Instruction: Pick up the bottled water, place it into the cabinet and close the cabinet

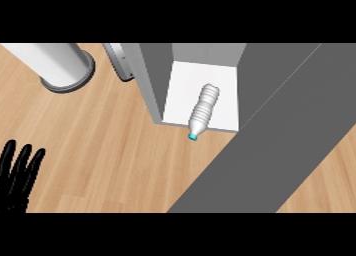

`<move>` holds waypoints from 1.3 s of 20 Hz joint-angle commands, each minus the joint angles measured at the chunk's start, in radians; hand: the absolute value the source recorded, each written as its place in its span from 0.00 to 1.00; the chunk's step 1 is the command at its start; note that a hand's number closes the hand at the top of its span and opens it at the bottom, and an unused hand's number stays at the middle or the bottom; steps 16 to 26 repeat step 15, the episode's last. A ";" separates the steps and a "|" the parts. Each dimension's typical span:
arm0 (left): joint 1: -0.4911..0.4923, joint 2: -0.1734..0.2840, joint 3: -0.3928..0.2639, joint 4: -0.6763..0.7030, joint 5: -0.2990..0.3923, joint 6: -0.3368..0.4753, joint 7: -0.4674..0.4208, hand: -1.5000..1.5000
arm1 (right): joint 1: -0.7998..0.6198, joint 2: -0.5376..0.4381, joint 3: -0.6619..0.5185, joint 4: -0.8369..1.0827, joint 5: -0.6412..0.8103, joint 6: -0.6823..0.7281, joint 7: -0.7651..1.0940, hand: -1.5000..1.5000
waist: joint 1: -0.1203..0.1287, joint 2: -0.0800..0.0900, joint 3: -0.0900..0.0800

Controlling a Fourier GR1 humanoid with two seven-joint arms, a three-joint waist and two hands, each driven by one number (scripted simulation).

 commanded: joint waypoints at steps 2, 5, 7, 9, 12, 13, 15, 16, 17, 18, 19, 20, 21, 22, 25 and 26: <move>-0.005 0.012 0.009 -0.009 0.003 -0.009 0.008 0.00 | -0.147 0.102 -0.102 0.175 0.034 -0.214 -0.010 1.00 | 0.027 0.010 0.006; 0.007 0.009 -0.001 -0.004 0.009 -0.032 0.002 0.00 | -0.280 0.104 -0.151 0.281 0.019 -0.331 -0.030 1.00 | 0.044 0.002 0.007; -0.017 0.008 -0.005 0.009 0.001 -0.041 0.003 0.00 | -0.393 0.105 -0.169 0.356 0.022 -0.396 -0.021 1.00 | 0.044 0.005 0.006; -0.025 0.002 -0.013 0.007 0.007 -0.038 0.013 0.00 | -0.502 0.106 -0.202 0.465 -0.007 -0.441 -0.033 1.00 | 0.038 0.004 0.010; -0.041 -0.002 0.010 0.034 0.024 -0.039 0.017 0.00 | -0.670 0.107 -0.232 0.612 -0.033 -0.516 -0.045 1.00 | 0.024 -0.002 0.010; -0.011 0.006 -0.005 0.017 0.015 -0.045 0.020 0.00 | -0.737 0.107 -0.241 0.652 -0.051 -0.553 -0.034 1.00 | 0.031 -0.009 0.011; -0.011 -0.007 -0.009 0.028 0.015 -0.045 0.016 0.00 | -0.851 0.107 -0.268 0.775 -0.085 -0.568 -0.038 1.00 | 0.020 -0.010 0.011; -0.011 -0.007 -0.009 0.028 0.015 -0.045 0.016 0.00 | -0.851 0.107 -0.268 0.775 -0.085 -0.568 -0.038 1.00 | 0.020 -0.010 0.011; -0.011 -0.007 -0.009 0.028 0.015 -0.045 0.016 0.00 | -0.851 0.107 -0.268 0.775 -0.085 -0.568 -0.038 1.00 | 0.020 -0.010 0.011; -0.011 -0.007 -0.009 0.028 0.015 -0.045 0.016 0.00 | -0.851 0.107 -0.268 0.775 -0.085 -0.568 -0.038 1.00 | 0.020 -0.010 0.011; -0.011 -0.007 -0.009 0.028 0.015 -0.045 0.016 0.00 | -0.851 0.107 -0.268 0.775 -0.085 -0.568 -0.038 1.00 | 0.020 -0.010 0.011; -0.011 -0.007 -0.009 0.028 0.015 -0.045 0.016 0.00 | -0.851 0.107 -0.268 0.775 -0.085 -0.568 -0.038 1.00 | 0.020 -0.010 0.011; -0.011 -0.007 -0.009 0.028 0.015 -0.045 0.016 0.00 | -0.851 0.107 -0.268 0.775 -0.085 -0.568 -0.038 1.00 | 0.020 -0.010 0.011; -0.011 -0.007 -0.009 0.028 0.015 -0.045 0.016 0.00 | -0.851 0.107 -0.268 0.775 -0.085 -0.568 -0.038 1.00 | 0.020 -0.010 0.011; -0.011 -0.007 -0.009 0.028 0.015 -0.045 0.016 0.00 | -0.851 0.107 -0.268 0.775 -0.085 -0.568 -0.038 1.00 | 0.020 -0.010 0.011; -0.011 -0.007 -0.009 0.028 0.015 -0.045 0.016 0.00 | -0.851 0.107 -0.268 0.775 -0.085 -0.568 -0.038 1.00 | 0.020 -0.010 0.011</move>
